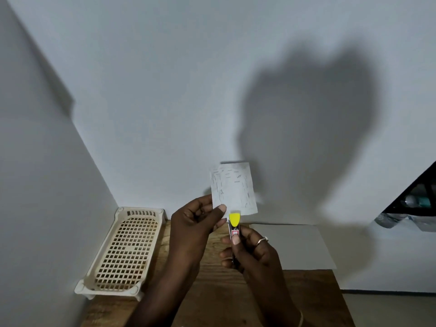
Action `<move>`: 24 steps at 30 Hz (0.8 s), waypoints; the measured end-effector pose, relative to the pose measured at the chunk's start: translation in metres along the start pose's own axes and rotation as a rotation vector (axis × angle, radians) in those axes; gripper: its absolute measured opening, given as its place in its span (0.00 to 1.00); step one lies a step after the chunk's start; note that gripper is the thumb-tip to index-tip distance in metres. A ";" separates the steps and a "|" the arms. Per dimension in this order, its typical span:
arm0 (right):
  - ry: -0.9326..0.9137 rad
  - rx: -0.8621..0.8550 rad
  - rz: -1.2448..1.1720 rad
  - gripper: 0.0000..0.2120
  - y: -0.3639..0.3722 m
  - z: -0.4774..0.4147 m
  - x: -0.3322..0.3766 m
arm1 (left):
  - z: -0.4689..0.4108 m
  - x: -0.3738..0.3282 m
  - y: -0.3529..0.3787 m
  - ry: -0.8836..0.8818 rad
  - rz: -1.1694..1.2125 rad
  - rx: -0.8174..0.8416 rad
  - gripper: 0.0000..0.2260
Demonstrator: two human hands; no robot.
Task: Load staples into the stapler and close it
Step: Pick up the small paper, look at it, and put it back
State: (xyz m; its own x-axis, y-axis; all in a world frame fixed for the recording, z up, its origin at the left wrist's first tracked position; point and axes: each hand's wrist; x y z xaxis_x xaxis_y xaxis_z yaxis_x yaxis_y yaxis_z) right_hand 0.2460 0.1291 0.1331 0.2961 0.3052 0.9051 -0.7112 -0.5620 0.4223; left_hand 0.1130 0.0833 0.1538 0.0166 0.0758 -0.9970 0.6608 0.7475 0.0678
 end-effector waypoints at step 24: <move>-0.069 -0.022 -0.106 0.09 0.016 0.002 0.011 | 0.014 -0.018 -0.007 0.008 0.020 0.016 0.10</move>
State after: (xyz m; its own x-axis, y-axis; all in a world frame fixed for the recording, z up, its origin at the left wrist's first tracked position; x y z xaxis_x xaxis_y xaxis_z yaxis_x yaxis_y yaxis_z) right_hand 0.2388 0.1222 0.1494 0.4132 0.3084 0.8568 -0.6872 -0.5118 0.5156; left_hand 0.1184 0.0680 0.1703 0.0238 0.0962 -0.9951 0.6723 0.7352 0.0871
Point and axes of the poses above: each hand's wrist, its own z-axis away from the middle knuckle, its own y-axis out of the palm, x = y × z, and after that the axes turned 13 degrees about -z, right-handed
